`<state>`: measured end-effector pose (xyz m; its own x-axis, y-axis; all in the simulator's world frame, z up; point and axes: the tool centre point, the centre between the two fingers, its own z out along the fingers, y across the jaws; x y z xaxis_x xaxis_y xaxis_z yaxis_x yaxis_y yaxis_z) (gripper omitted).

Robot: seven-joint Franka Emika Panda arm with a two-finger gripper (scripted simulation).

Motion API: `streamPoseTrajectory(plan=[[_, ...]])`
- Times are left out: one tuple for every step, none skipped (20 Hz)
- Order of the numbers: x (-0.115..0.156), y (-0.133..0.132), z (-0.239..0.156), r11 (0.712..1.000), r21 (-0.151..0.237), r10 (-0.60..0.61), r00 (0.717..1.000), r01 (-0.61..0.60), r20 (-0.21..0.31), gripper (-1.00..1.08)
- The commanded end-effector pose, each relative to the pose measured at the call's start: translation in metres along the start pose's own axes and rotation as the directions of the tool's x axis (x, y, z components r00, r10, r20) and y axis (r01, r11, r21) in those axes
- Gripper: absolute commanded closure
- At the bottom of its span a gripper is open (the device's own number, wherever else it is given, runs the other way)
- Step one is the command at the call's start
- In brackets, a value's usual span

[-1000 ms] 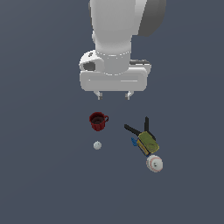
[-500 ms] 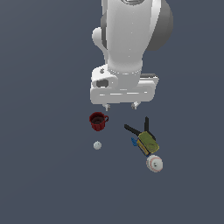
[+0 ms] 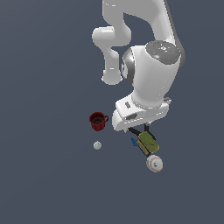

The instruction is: Pick up a designated object from a clutter of objects.

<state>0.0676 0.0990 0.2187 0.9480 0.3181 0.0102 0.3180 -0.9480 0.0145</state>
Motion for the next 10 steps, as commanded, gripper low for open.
streamPoseTrajectory(plan=[[0.011,-0.016,0.021,0.998,0.002,-0.064,0.998,0.064,0.003,-0.92],[0.015,-0.021,0.028,0.996,0.003,-0.086,0.996,0.086,0.003,-0.92],[0.018,-0.027,0.035,0.994,0.004,-0.107,0.994,0.107,0.004,-0.92],[0.021,-0.032,0.041,0.992,0.005,-0.126,0.992,0.125,0.005,-0.92],[0.023,-0.036,0.047,0.990,0.007,-0.143,0.990,0.143,0.005,-0.92],[0.025,-0.041,0.053,0.987,0.008,-0.158,0.987,0.158,0.006,-0.92],[0.027,-0.045,0.058,0.985,0.010,-0.172,0.985,0.172,0.006,-0.92],[0.029,-0.048,0.062,0.983,0.011,-0.185,0.983,0.185,0.006,-0.92],[0.030,-0.052,0.066,0.981,0.012,-0.196,0.981,0.196,0.006,-0.92],[0.031,-0.054,0.069,0.979,0.013,-0.205,0.979,0.205,0.006,-0.92]])
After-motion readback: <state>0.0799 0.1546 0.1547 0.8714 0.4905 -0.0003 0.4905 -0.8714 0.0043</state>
